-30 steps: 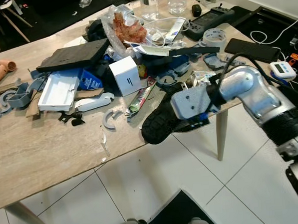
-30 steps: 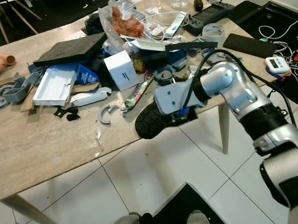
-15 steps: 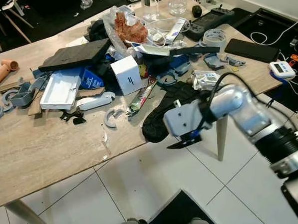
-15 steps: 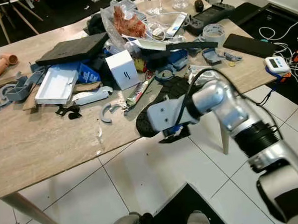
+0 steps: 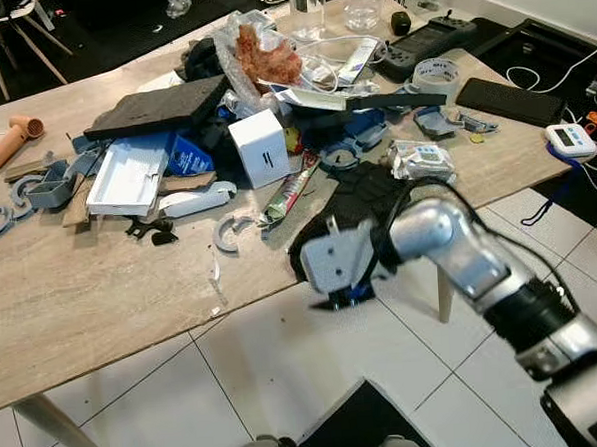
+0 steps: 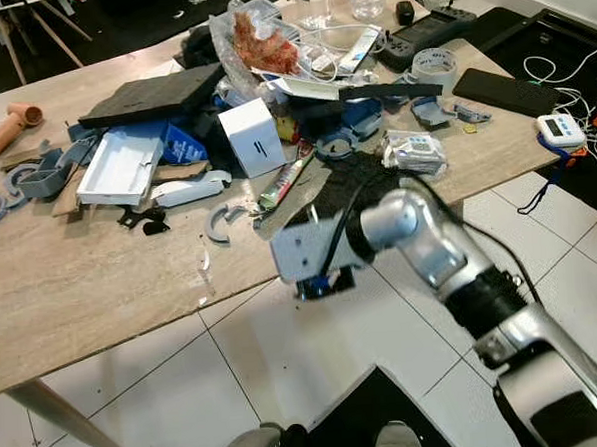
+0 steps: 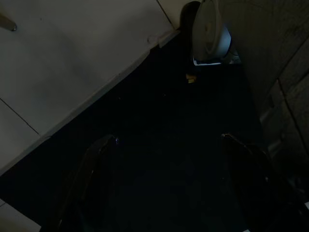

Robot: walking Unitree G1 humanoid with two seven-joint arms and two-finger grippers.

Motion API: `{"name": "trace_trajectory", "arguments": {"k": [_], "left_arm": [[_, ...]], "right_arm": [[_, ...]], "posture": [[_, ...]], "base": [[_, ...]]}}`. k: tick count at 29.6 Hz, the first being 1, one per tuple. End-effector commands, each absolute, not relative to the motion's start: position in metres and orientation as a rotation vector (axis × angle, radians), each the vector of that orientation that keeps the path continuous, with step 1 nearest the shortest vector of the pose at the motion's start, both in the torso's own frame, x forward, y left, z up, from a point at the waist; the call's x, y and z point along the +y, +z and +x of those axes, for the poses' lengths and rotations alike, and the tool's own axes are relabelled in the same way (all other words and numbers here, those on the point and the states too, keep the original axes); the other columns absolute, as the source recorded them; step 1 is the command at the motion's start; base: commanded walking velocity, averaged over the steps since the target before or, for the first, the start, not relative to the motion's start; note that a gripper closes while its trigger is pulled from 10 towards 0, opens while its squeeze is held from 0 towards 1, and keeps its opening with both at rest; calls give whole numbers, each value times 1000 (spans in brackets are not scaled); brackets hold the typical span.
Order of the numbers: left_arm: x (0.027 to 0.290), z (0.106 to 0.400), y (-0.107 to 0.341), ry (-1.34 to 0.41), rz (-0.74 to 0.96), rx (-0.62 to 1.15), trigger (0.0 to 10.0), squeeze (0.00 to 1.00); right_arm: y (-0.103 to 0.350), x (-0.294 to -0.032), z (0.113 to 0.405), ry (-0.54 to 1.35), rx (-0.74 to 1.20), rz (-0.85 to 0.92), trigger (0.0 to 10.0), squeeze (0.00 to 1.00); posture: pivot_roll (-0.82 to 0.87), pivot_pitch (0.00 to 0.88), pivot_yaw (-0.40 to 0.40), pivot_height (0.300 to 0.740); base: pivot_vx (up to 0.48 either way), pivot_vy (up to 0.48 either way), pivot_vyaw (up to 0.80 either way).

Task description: Picking trash to rubbish bin

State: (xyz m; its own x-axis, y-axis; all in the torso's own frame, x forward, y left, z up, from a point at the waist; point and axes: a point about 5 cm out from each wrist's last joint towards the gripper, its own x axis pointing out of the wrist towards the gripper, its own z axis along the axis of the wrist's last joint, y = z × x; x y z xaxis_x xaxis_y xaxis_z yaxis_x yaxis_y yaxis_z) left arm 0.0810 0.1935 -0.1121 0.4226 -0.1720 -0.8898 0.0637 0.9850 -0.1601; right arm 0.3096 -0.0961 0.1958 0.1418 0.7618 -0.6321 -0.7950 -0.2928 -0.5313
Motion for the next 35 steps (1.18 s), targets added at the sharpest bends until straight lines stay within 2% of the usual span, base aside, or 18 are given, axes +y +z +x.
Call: {"name": "trace_trajectory", "arguments": {"k": [1, 4, 10, 15, 17, 21, 26, 27, 29, 35], "left_arm": [[172, 68, -117, -218, -153, 1170, 10000, 0], [172, 69, -117, -219, -152, 1169, 10000, 0], [171, 71, -116, -221, -153, 1166, 10000, 0], [171, 71, -116, -221, -155, 1166, 10000, 0], [170, 70, -117, -220, -157, 1167, 10000, 0], [170, 70, -117, -220, -159, 1169, 10000, 0], [169, 70, -117, -221, -159, 1168, 10000, 0], [169, 70, -117, -222, -158, 1168, 10000, 0], [169, 71, -117, -222, -158, 1169, 10000, 0], [169, 71, -117, -223, -158, 1167, 10000, 0]], "right_arm": [[197, -93, 304, 1564, 46, -1062, 10000, 0], [199, -97, 305, 1551, 61, -1083, 10000, 0], [192, -105, 318, 1401, 76, -1266, 10000, 0], [188, -107, 321, 1351, 84, -1315, 10000, 0], [181, -107, 327, 1246, 81, -1376, 10000, 0], [170, -93, 326, 1183, 32, -1343, 10000, 0], [162, -88, 325, 1154, 11, -1354, 10000, 0], [160, -87, 325, 1139, 0, -1358, 4118, 0], [159, -85, 325, 1118, -15, -1364, 0, 0], [158, -79, 323, 1114, -33, -1304, 0, 0]], "posture": [[-72, 187, 89, 740], [-72, 187, 89, 740], [-76, 191, 90, 740], [-75, 192, 88, 740], [-78, 193, 87, 740], [-80, 193, 86, 740], [-81, 193, 87, 740], [-82, 194, 88, 740], [-84, 194, 88, 740], [-82, 190, 89, 740]], "base": [[0, 0, 0], [0, 0, 0], [0, 0, 0], [0, 0, 0], [0, 0, 0], [0, 0, 0], [0, 0, 0], [0, 0, 0], [0, 0, 0], [0, 0, 0]]}}
